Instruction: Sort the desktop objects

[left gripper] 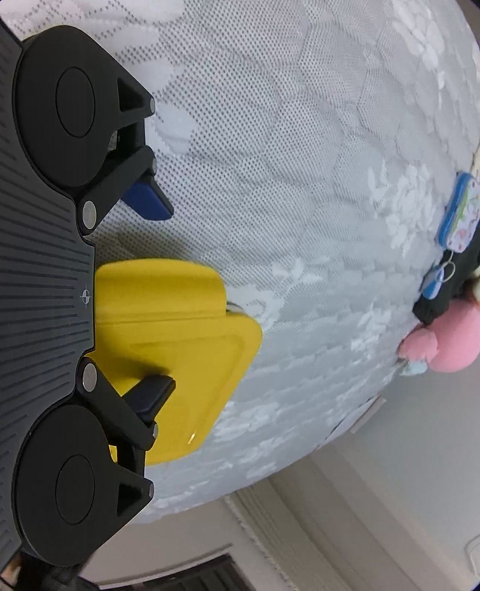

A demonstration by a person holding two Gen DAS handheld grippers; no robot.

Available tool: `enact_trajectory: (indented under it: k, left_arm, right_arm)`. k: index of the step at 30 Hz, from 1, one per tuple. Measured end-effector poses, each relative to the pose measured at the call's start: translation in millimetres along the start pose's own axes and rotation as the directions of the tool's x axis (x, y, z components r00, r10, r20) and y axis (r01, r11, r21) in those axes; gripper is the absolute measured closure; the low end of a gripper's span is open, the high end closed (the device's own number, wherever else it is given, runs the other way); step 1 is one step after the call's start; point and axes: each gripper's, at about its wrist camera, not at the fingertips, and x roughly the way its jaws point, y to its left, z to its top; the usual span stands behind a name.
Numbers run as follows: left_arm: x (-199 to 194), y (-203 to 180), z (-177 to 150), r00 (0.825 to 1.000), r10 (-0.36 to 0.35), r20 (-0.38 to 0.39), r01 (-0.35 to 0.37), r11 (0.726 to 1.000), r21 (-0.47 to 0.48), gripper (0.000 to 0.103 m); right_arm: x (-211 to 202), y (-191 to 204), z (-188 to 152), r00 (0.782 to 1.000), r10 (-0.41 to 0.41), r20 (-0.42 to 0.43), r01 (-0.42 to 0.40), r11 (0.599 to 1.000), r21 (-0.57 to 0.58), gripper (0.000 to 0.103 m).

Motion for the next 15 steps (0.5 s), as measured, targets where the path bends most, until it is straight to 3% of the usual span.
enact_trajectory:
  k: [2,6,7,8,9,10,12,14,15]
  left_arm:
    - [-8.3,3.7,4.3,0.999,-0.037,0.006,0.037,0.998,-0.045,0.028]
    - [-48.1,14.0,10.4,0.988,-0.049,0.147,0.068,0.99,-0.123,0.031]
    - [-54.7,16.2,10.4,0.983,-0.062,0.171,0.087,0.986,-0.145,0.038]
    - [-61.3,18.4,10.4,0.978,-0.073,0.196,0.107,0.98,-0.166,0.045]
    - [-61.4,17.1,9.8,0.975,-0.122,0.188,0.156,0.972,-0.177,0.057]
    - [-60.7,15.4,9.1,0.969,-0.174,0.177,0.207,0.96,-0.188,0.059]
    - [-56.5,5.5,5.1,0.948,-0.284,0.145,0.307,0.935,-0.179,0.06]
    - [-50.4,-5.7,0.6,0.939,-0.328,0.105,0.341,0.927,-0.154,0.06]
    - [-45.6,-11.5,-1.4,0.944,-0.321,0.076,0.329,0.935,-0.134,0.06]
  right_arm:
    - [-4.6,9.8,-1.2,0.999,-0.025,0.022,0.026,0.997,-0.066,0.054]
    - [-30.7,20.7,1.5,0.981,-0.062,0.183,0.082,0.991,-0.107,0.045]
    - [-36.7,27.3,1.9,0.973,-0.068,0.22,0.098,0.986,-0.132,0.051]
    - [-39.6,35.2,2.2,0.972,-0.05,0.232,0.09,0.982,-0.165,0.077]
    - [-39.1,44.5,2.2,0.977,-0.015,0.211,0.058,0.979,-0.198,0.092]
    - [-35.6,53.3,1.4,0.985,0.025,0.169,0.012,0.977,-0.212,0.099]
    - [-24.2,65.7,-4.3,0.99,0.107,0.089,-0.088,0.977,-0.194,0.098]
    - [-12.3,75.4,-11.1,0.991,0.126,0.041,-0.115,0.972,-0.205,0.098]
    - [-7.2,79.9,-14.1,0.993,0.119,0.025,-0.111,0.968,-0.226,0.098]
